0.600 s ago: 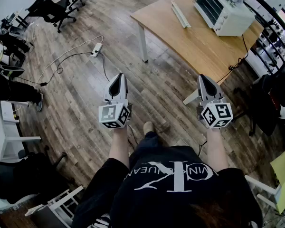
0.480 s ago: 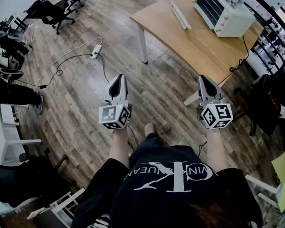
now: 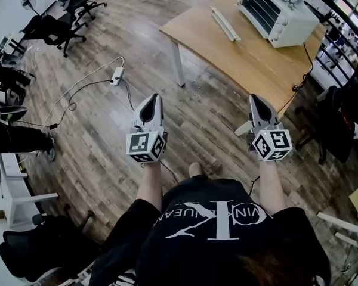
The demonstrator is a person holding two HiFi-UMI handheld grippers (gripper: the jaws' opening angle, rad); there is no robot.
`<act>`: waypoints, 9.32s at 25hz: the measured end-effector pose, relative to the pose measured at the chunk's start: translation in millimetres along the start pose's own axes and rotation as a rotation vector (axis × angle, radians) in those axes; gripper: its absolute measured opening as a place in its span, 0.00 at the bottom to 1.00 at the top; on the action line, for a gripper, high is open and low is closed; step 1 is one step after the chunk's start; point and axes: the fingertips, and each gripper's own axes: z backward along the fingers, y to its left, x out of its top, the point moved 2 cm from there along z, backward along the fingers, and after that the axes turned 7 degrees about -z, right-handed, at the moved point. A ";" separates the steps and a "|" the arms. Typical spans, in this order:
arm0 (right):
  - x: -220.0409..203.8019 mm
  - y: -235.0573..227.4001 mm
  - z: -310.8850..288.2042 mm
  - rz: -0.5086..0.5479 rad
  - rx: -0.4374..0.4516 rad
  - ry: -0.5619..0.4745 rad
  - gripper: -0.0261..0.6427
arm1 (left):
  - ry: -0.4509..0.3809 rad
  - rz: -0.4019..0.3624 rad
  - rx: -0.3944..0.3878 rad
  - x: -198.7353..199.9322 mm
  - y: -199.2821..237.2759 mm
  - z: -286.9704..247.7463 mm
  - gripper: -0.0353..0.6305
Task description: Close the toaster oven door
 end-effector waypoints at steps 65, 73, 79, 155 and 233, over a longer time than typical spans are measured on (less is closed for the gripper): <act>21.4 -186.9 -311.6 -0.063 -0.311 0.039 0.07 | 0.062 0.047 -0.326 -23.8 126.9 -426.2 0.07; 19.7 -198.6 -302.0 -0.078 -0.421 0.041 0.07 | 0.061 0.046 -0.488 -23.3 98.9 -481.6 0.07; 8.8 -216.7 -280.8 -0.138 -0.585 0.034 0.07 | 0.047 0.037 -0.665 -14.5 61.0 -544.3 0.07; -111.1 -235.9 -354.2 -0.548 -1.162 0.134 0.15 | 0.226 0.022 -1.317 -98.6 21.8 -598.6 0.07; 134.0 -355.4 -329.9 -0.204 -1.109 -0.122 0.15 | 0.137 0.088 -1.118 -11.2 -31.1 -707.5 0.07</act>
